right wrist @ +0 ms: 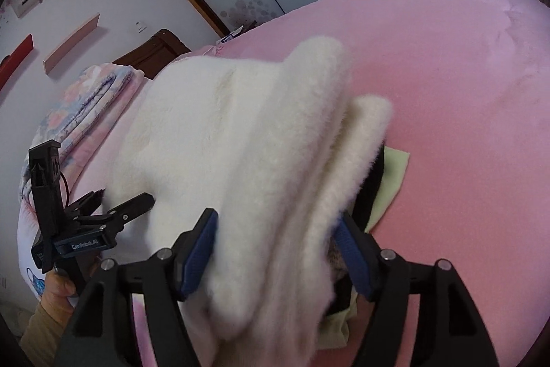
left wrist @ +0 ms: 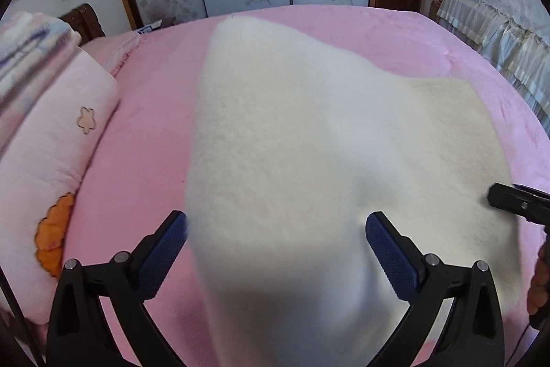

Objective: Fold large clothes

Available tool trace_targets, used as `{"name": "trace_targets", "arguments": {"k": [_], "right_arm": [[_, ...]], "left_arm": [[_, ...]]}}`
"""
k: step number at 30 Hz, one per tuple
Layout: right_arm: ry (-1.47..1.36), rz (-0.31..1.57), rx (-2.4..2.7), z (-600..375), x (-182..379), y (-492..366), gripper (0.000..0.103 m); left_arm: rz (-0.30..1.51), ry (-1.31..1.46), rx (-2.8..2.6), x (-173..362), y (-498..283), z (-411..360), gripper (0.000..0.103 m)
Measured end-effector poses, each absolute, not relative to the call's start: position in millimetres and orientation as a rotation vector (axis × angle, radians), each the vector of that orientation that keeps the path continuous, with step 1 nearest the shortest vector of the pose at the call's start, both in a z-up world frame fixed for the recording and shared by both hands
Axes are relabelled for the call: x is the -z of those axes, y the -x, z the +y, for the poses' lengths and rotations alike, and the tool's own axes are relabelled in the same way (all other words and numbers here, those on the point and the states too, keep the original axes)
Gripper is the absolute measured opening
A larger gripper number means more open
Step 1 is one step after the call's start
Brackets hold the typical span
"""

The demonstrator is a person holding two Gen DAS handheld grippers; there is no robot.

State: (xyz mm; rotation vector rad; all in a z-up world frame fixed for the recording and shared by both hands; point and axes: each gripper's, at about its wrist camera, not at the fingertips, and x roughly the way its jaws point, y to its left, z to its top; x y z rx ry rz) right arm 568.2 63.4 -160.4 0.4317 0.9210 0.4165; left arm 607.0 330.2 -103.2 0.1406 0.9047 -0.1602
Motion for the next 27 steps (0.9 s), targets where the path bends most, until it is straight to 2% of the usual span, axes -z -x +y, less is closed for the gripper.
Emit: {"name": "trace_targets", "arguments": {"k": [7, 16, 27], "right_arm": [[-0.354, 0.955, -0.460, 39, 98, -456, 0.069], [-0.271, 0.944, -0.490, -1, 15, -281, 0.069], [-0.223, 0.853, -0.436, -61, -54, -141, 0.069]], "left_arm": [[0.904, -0.106, 0.122, 35, -513, 288, 0.103], [0.873, -0.086, 0.151, -46, -328, 202, 0.103], [0.827, -0.053, 0.148, -114, -142, 115, 0.103]]}}
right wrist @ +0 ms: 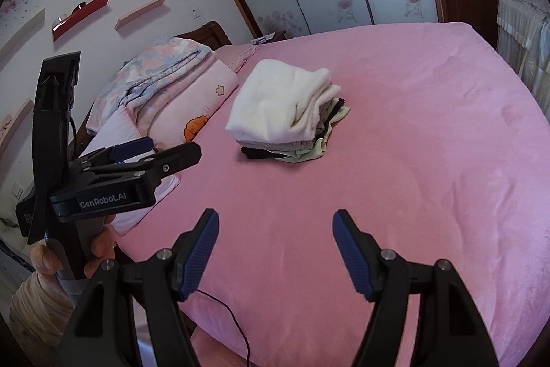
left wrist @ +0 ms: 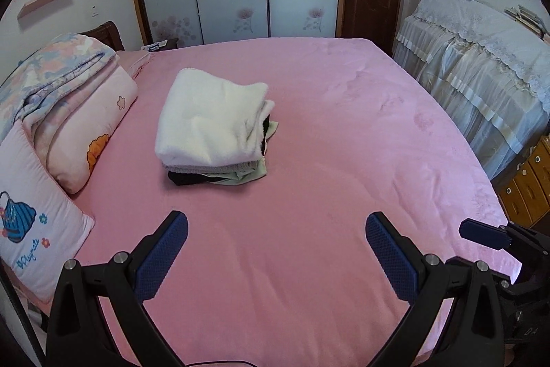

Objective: Fold large clothes

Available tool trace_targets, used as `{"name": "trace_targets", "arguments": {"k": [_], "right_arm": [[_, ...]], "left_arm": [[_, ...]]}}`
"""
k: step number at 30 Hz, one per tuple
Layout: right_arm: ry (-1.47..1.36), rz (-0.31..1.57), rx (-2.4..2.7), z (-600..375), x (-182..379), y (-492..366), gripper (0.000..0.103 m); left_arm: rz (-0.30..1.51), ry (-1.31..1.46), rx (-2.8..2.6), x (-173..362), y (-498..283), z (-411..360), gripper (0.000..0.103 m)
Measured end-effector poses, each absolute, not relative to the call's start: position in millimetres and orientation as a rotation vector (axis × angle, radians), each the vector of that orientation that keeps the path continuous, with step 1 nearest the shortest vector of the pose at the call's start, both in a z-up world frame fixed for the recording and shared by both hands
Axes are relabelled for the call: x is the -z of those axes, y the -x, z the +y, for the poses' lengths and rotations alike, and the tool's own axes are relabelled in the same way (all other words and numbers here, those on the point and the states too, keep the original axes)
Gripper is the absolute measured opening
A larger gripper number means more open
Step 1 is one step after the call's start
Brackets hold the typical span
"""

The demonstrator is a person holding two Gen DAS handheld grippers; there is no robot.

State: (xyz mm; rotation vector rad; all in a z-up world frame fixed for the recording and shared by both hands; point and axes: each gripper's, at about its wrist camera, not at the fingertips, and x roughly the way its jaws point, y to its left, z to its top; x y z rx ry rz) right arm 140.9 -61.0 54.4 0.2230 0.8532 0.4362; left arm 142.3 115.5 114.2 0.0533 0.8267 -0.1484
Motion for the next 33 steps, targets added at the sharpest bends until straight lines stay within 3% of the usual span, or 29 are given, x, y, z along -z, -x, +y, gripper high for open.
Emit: {"name": "trace_targets", "arguments": {"k": [12, 31, 33], "right_arm": [[-0.214, 0.812, -0.350, -109, -52, -62, 0.069], [-0.041, 0.681, -0.154, -89, -26, 8, 0.071], [-0.017, 0.678, -0.134, -85, -23, 11, 0.076]], "left_arm": [[0.731, 0.019, 0.090, -127, -29, 95, 0.103], [0.757, 0.058, -0.047, -52, 41, 79, 0.103], [0.787, 0.067, -0.042, -42, 43, 79, 0.103]]}}
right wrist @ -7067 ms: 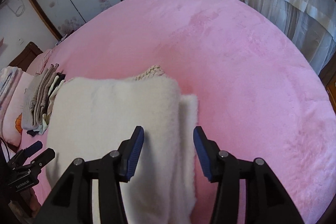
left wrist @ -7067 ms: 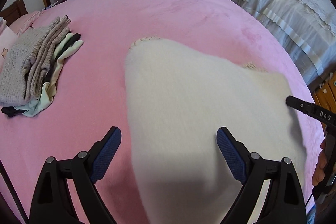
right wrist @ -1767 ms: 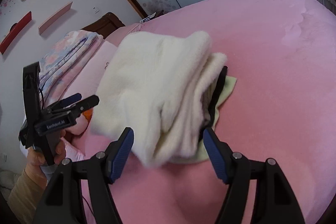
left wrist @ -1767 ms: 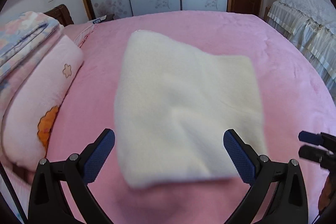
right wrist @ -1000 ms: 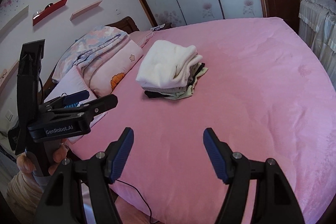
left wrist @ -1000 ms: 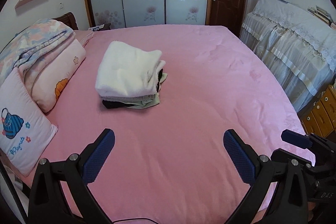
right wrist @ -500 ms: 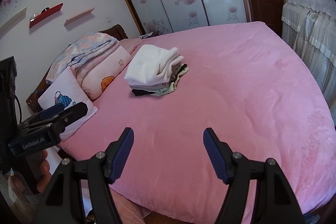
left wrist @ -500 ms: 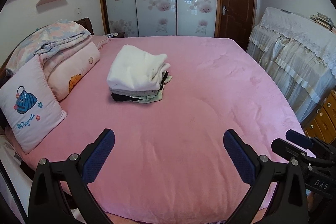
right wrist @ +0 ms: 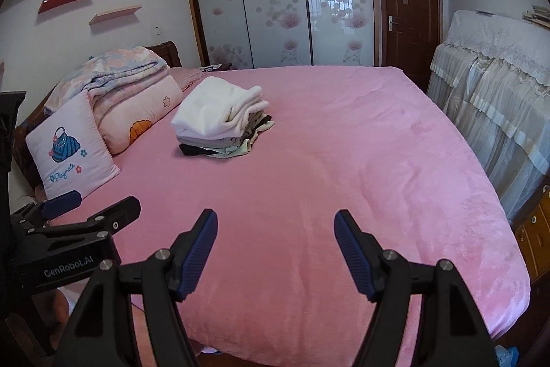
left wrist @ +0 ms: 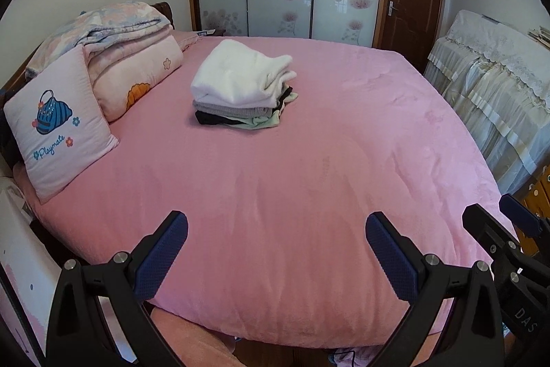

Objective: Fold large clothes

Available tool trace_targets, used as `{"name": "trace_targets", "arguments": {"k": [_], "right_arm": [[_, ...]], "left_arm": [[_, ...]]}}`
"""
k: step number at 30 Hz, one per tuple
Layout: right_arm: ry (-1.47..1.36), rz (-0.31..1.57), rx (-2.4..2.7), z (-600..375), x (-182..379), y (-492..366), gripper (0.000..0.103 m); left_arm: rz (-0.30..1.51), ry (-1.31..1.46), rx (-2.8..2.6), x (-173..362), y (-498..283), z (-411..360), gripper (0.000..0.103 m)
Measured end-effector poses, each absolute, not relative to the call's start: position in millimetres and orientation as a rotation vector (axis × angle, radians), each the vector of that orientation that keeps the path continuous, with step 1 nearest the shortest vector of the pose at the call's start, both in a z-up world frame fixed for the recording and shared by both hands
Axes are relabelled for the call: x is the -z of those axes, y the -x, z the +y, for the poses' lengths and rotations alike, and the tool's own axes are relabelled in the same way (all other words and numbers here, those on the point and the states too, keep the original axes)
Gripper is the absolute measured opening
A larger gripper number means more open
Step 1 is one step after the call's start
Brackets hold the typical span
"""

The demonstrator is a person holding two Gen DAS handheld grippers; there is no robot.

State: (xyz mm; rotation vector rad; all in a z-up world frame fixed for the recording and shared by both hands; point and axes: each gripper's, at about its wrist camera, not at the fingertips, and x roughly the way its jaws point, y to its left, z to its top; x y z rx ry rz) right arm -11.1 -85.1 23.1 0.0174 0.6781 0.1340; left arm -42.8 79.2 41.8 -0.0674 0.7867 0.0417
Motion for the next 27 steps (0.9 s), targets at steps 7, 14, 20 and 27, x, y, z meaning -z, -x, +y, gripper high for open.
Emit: {"name": "trace_targets", "arguments": {"k": [7, 14, 20, 27], "right_arm": [[0.024, 0.674, -0.099, -79, -12, 15, 0.081], [0.010, 0.700, -0.069, -83, -3, 9, 0.082], [0.026, 0.698, -0.046, -81, 0, 8, 0.082], [0.014, 0.706, -0.047, -80, 3, 6, 0.082]], "left_arm": [[0.831, 0.093, -0.038, -22, 45, 82, 0.103], [0.829, 0.101, -0.012, -19, 48, 82, 0.103], [0.837, 0.090, -0.005, -14, 45, 80, 0.103], [0.853, 0.099, -0.004, -10, 42, 82, 0.103]]}}
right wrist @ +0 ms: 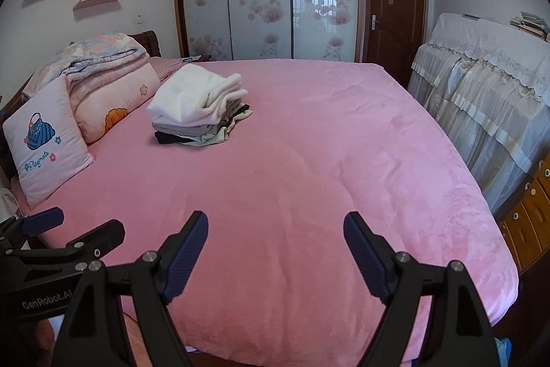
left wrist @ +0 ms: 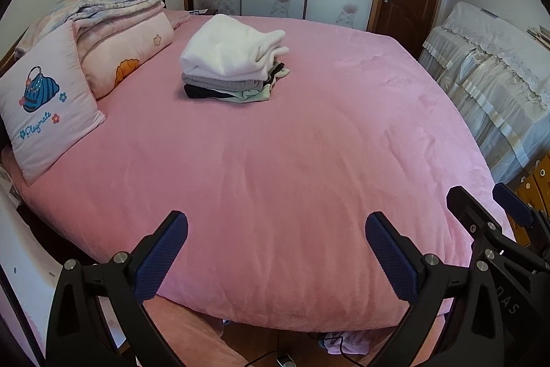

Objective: Fold large clothes

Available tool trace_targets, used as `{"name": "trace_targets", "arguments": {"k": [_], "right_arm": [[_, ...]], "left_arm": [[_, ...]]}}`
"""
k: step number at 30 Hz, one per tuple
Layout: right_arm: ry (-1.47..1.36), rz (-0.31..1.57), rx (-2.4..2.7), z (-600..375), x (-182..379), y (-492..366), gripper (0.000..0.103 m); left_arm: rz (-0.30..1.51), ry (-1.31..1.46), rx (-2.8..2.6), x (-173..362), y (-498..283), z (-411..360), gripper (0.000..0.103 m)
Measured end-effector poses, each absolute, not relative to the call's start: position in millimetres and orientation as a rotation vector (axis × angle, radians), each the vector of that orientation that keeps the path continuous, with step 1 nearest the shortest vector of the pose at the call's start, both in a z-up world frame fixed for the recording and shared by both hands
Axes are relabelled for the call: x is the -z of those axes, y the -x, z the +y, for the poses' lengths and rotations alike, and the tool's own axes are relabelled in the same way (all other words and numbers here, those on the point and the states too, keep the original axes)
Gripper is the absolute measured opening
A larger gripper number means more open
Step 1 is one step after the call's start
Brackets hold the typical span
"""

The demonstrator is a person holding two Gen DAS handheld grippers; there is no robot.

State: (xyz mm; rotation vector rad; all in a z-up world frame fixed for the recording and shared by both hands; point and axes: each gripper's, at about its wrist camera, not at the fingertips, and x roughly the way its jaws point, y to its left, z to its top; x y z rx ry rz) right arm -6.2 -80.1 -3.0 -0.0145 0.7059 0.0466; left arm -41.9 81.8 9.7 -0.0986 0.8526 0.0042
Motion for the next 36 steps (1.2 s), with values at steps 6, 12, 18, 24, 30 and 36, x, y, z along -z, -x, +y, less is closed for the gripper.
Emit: {"name": "trace_targets", "arguments": {"k": [6, 12, 18, 24, 30, 36], "right_arm": [[0.012, 0.715, -0.041, -81, 7, 5, 0.082], [0.001, 0.740, -0.039, -83, 13, 3, 0.082], [-0.009, 0.746, -0.038, -86, 16, 4, 0.082], [-0.018, 0.764, -0.041, -89, 18, 0, 0.082], [-0.017, 0.764, -0.040, -89, 18, -2, 0.082], [-0.028, 0.775, -0.038, -90, 21, -11, 0.082]], "left_arm": [[0.866, 0.101, -0.003, -6, 40, 79, 0.103], [0.881, 0.088, -0.003, -3, 38, 74, 0.103], [0.892, 0.078, -0.003, -1, 35, 73, 0.103], [0.895, 0.056, -0.003, 1, 31, 70, 0.103], [0.901, 0.040, -0.009, -1, 24, 67, 0.103], [0.907, 0.031, -0.010, 0, 18, 65, 0.103]]}}
